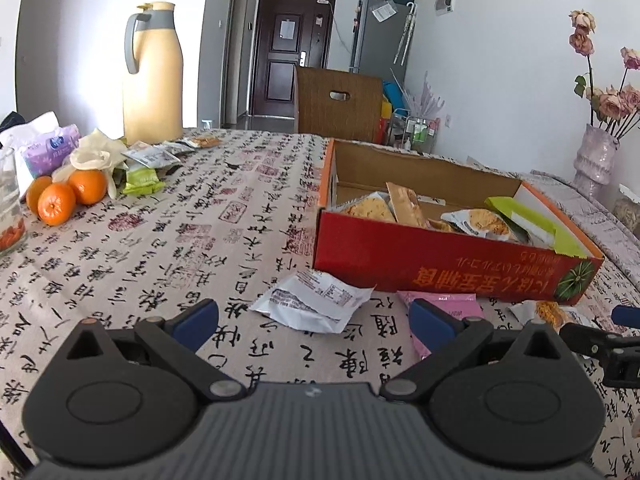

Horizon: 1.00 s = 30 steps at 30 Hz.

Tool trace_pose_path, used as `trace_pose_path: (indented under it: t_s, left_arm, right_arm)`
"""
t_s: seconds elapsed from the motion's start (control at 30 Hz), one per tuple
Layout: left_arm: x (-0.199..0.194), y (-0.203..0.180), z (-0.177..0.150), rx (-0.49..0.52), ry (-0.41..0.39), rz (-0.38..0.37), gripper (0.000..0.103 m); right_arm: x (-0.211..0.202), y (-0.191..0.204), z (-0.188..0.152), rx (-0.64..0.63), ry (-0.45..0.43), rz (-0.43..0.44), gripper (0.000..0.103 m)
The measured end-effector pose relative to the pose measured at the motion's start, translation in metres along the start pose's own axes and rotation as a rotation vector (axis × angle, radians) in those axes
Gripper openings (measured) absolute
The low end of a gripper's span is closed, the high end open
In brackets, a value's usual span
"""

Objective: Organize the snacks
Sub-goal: 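Move both open tools back toward the snack pile, then grasp an orange cookie pack with the right tool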

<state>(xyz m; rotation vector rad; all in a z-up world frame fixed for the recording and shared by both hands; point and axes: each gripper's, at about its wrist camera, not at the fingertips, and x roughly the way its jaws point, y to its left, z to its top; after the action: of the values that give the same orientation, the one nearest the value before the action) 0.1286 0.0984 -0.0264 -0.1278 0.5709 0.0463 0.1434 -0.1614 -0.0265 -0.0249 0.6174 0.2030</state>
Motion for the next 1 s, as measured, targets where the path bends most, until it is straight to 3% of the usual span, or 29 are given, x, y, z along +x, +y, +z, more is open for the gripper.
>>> trace_pose_path:
  t_s: [0.17,0.23,0.4,0.5,1.0]
  left_arm:
    - [0.007,0.0,-0.004,0.0,0.014,-0.021,0.103]
    - [0.009,0.001,-0.005,-0.005,0.017,-0.024,0.103]
    - [0.011,0.0,-0.007,-0.004,0.02,-0.031,0.103]
    - [0.011,0.0,-0.007,-0.001,0.017,-0.029,0.103]
    - [0.011,-0.001,-0.009,-0.002,0.013,-0.023,0.103]
  right_arm:
    - [0.009,-0.001,0.002,0.0,0.021,-0.038,0.1]
    - [0.014,0.0,0.005,-0.006,0.02,-0.042,0.092]
    - [0.03,0.008,0.014,-0.052,0.039,-0.033,0.059]
    - [0.039,0.01,0.017,-0.064,0.069,-0.027,0.047]
    - [0.049,0.005,0.011,-0.026,0.089,-0.004,0.04]
